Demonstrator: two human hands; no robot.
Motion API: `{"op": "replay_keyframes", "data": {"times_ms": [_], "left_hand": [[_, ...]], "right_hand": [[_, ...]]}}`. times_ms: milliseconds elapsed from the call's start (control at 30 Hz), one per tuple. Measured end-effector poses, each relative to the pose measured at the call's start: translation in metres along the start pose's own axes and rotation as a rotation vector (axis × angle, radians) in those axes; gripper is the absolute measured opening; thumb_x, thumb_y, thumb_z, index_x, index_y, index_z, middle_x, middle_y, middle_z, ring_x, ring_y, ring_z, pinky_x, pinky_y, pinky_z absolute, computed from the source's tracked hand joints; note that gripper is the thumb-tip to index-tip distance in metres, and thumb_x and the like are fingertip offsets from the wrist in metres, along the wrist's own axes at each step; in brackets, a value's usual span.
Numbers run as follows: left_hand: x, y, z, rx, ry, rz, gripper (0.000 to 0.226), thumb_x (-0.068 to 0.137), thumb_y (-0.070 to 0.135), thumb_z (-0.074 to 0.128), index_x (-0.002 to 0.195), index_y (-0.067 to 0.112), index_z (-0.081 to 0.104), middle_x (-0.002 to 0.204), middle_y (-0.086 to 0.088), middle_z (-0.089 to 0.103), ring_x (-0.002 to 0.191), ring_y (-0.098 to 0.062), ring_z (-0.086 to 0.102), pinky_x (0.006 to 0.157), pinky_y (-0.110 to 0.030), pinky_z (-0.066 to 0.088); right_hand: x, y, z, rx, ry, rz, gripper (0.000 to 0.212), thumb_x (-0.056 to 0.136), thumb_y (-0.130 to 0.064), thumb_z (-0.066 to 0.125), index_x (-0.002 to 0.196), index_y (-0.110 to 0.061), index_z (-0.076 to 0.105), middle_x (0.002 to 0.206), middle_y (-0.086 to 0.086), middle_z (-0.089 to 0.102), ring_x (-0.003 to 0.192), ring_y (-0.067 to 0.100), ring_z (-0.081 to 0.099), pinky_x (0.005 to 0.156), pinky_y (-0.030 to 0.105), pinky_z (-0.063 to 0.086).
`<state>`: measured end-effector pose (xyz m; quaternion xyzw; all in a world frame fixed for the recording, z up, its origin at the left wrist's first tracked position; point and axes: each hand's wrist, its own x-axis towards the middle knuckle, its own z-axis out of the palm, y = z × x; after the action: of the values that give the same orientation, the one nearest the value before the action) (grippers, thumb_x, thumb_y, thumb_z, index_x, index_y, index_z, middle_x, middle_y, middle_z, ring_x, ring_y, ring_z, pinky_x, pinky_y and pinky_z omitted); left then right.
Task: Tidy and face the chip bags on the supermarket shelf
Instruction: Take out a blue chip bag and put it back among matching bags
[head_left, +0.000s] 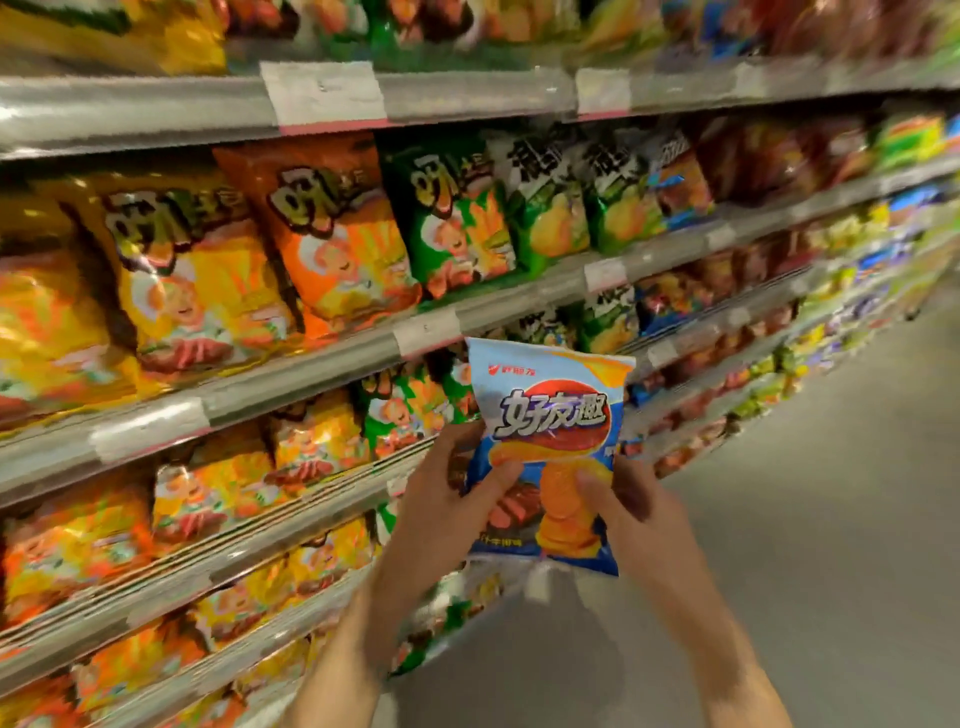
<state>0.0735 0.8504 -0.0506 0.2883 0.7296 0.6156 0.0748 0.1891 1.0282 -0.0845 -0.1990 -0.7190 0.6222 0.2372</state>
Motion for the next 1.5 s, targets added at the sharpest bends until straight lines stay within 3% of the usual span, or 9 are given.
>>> {"op": "replay_keyframes", "data": {"times_ms": [167, 300, 500, 633, 833, 1000, 1133, 1300, 1500], "left_hand": [[0.090, -0.003, 0.084, -0.052, -0.121, -0.020, 0.048, 0.071, 0.073, 0.068, 0.113, 0.065, 0.048, 0.110, 0.037, 0.062, 0.096, 0.008, 0.065, 0.076, -0.021, 0.058], [0.162, 0.019, 0.145, -0.121, -0.213, 0.021, 0.047, 0.078, 0.060, 0.075, 0.116, 0.059, 0.048, 0.109, 0.038, 0.063, 0.094, 0.007, 0.067, 0.066, -0.013, 0.056], [0.244, 0.032, 0.224, -0.066, -0.309, 0.022, 0.067, 0.073, 0.066, 0.070, 0.133, 0.044, 0.047, 0.118, 0.028, 0.066, 0.107, 0.002, 0.065, 0.092, -0.034, 0.056], [0.281, 0.033, 0.275, -0.062, -0.289, 0.017, 0.063, 0.075, 0.058, 0.073, 0.131, 0.042, 0.047, 0.111, 0.039, 0.063, 0.096, 0.008, 0.066, 0.075, -0.017, 0.056], [0.335, 0.038, 0.363, -0.035, -0.184, -0.027, 0.056, 0.071, 0.059, 0.074, 0.121, 0.047, 0.051, 0.110, 0.032, 0.067, 0.097, 0.003, 0.068, 0.080, -0.022, 0.058], [0.378, 0.064, 0.441, 0.062, -0.090, -0.003, 0.054, 0.077, 0.064, 0.071, 0.124, 0.056, 0.046, 0.118, 0.036, 0.062, 0.102, 0.011, 0.063, 0.079, -0.014, 0.053], [0.424, 0.086, 0.479, 0.165, -0.012, 0.005, 0.064, 0.076, 0.071, 0.067, 0.131, 0.055, 0.040, 0.118, 0.032, 0.062, 0.098, 0.006, 0.064, 0.079, -0.024, 0.056], [0.485, 0.108, 0.509, 0.110, 0.041, 0.014, 0.052, 0.084, 0.049, 0.073, 0.123, 0.052, 0.039, 0.120, 0.028, 0.058, 0.098, 0.015, 0.059, 0.075, -0.006, 0.048], [0.558, 0.104, 0.510, 0.139, 0.086, 0.026, 0.063, 0.082, 0.048, 0.074, 0.128, 0.051, 0.030, 0.121, 0.030, 0.051, 0.105, 0.007, 0.057, 0.079, -0.018, 0.049]], "right_hand": [[0.072, 0.004, -0.080, -0.012, 0.084, 0.037, 0.057, 0.074, -0.070, 0.073, 0.120, -0.037, 0.065, 0.109, -0.016, 0.075, 0.099, 0.006, 0.073, 0.073, 0.018, 0.058], [0.141, -0.009, -0.147, -0.084, 0.117, 0.013, 0.057, 0.072, -0.070, 0.074, 0.117, -0.036, 0.066, 0.111, -0.013, 0.075, 0.101, 0.009, 0.072, 0.080, 0.028, 0.059], [0.223, -0.010, -0.230, -0.175, 0.144, 0.007, 0.036, 0.074, -0.059, 0.071, 0.104, -0.040, 0.065, 0.099, -0.028, 0.074, 0.089, -0.007, 0.070, 0.068, 0.010, 0.054], [0.272, 0.000, -0.280, -0.171, 0.096, 0.031, 0.034, 0.074, -0.058, 0.071, 0.102, -0.046, 0.058, 0.095, -0.041, 0.067, 0.090, -0.014, 0.066, 0.063, 0.005, 0.050], [0.353, 0.018, -0.365, -0.213, -0.037, -0.016, 0.070, 0.064, -0.084, 0.067, 0.119, -0.042, 0.061, 0.105, -0.026, 0.073, 0.096, -0.003, 0.070, 0.075, 0.017, 0.057], [0.427, 0.008, -0.448, -0.246, -0.201, -0.103, 0.048, 0.073, -0.079, 0.064, 0.111, -0.051, 0.062, 0.106, -0.022, 0.074, 0.097, 0.001, 0.070, 0.076, 0.020, 0.056], [0.496, -0.010, -0.497, -0.302, -0.317, -0.159, 0.055, 0.078, -0.074, 0.062, 0.123, -0.043, 0.057, 0.115, -0.025, 0.068, 0.105, -0.004, 0.064, 0.086, 0.021, 0.052], [0.576, -0.032, -0.520, -0.288, -0.412, -0.223, 0.045, 0.082, -0.063, 0.062, 0.118, -0.036, 0.059, 0.103, -0.024, 0.071, 0.090, -0.001, 0.066, 0.070, 0.015, 0.050], [0.658, -0.048, -0.517, -0.271, -0.504, -0.242, 0.036, 0.084, -0.056, 0.066, 0.112, -0.033, 0.063, 0.102, -0.018, 0.075, 0.093, 0.003, 0.072, 0.074, 0.020, 0.056]]}}
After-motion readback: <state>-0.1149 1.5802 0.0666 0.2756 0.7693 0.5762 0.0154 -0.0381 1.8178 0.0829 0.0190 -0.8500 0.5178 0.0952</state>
